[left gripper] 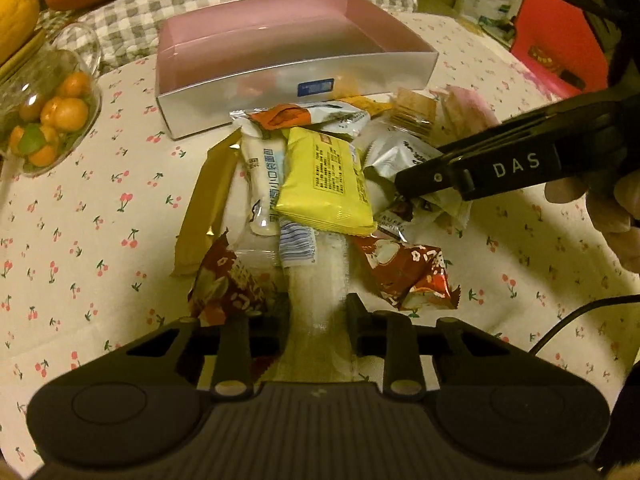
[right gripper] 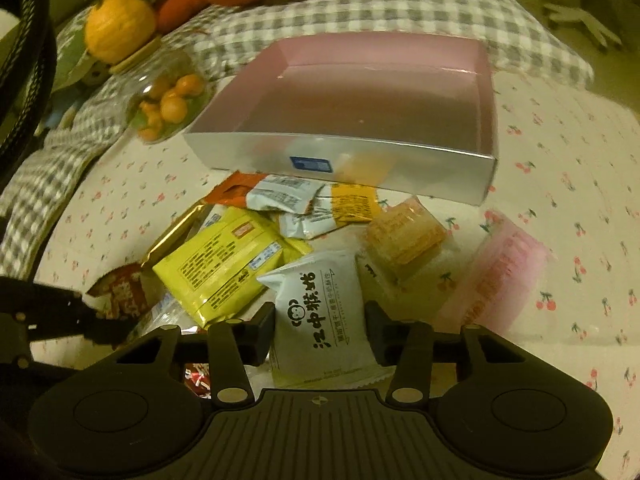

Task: Organize snacks
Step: 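Grasp the clear white stick packet with the left tool while the right tool grasps the white printed packet, then carry both packets into the pink box and open both tools to release them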

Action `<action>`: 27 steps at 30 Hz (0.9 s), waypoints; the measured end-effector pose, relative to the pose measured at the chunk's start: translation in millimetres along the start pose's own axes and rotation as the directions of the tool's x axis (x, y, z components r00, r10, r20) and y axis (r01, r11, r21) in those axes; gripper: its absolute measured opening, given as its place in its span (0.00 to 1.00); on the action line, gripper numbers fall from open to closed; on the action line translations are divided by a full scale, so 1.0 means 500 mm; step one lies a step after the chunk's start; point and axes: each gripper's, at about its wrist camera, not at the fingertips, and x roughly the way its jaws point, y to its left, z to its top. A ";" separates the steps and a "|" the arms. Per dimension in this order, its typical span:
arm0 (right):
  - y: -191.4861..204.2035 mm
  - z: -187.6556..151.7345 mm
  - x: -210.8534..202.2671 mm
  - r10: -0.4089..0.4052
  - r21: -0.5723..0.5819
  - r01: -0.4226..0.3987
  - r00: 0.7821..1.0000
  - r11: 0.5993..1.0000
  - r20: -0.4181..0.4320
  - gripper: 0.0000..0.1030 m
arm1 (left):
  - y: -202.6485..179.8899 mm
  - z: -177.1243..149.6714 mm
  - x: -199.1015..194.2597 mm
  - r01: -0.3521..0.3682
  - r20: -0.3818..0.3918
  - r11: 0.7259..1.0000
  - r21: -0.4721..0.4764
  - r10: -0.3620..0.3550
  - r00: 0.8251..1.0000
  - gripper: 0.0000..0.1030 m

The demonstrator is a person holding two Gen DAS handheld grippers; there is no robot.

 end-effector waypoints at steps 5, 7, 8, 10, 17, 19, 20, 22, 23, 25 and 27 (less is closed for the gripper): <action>-0.013 -0.005 -0.015 0.003 0.060 -0.003 1.000 0.998 0.002 0.45 | 0.006 -0.006 -0.017 0.015 0.004 1.000 -0.011 -0.015 1.000 0.19; -0.015 -0.006 -0.022 0.003 0.072 -0.004 1.000 0.997 0.006 0.45 | 0.007 -0.007 -0.022 0.018 0.003 1.000 -0.011 -0.018 1.000 0.18; -0.016 -0.007 -0.026 0.003 0.078 -0.003 1.000 0.997 0.009 0.45 | 0.007 -0.009 -0.026 0.019 0.005 1.000 -0.012 -0.019 1.000 0.18; -0.018 -0.007 -0.034 0.002 0.091 -0.004 1.000 0.996 0.015 0.45 | 0.009 -0.012 -0.033 0.023 0.008 1.000 -0.019 -0.023 1.000 0.17; -0.020 -0.002 -0.065 0.025 0.133 -0.032 0.998 0.991 0.051 0.45 | 0.021 -0.018 -0.072 0.057 0.056 0.996 -0.066 -0.053 0.997 0.16; -0.020 0.004 -0.074 0.033 0.138 -0.042 0.997 0.990 0.069 0.45 | 0.024 -0.016 -0.085 0.065 0.078 0.995 -0.079 -0.059 0.995 0.16; -0.021 0.007 -0.080 0.038 0.146 -0.049 0.996 0.988 0.080 0.45 | 0.025 -0.014 -0.093 0.068 0.092 0.994 -0.086 -0.060 0.994 0.16; -0.023 0.013 -0.090 0.043 0.162 -0.059 0.994 0.985 0.099 0.45 | 0.027 -0.009 -0.106 0.066 0.120 0.993 -0.098 -0.054 0.991 0.16; -0.024 0.017 -0.095 0.045 0.170 -0.063 0.993 0.983 0.111 0.45 | 0.028 -0.006 -0.112 0.066 0.136 0.992 -0.105 -0.051 0.989 0.16; -0.025 0.027 -0.106 0.048 0.187 -0.073 0.990 0.980 0.135 0.45 | 0.031 0.003 -0.125 0.071 0.166 0.990 -0.121 -0.050 0.985 0.16; -0.029 0.038 -0.114 0.048 0.203 -0.080 0.986 0.976 0.160 0.45 | 0.034 0.012 -0.135 0.073 0.195 0.988 -0.137 -0.046 0.980 0.16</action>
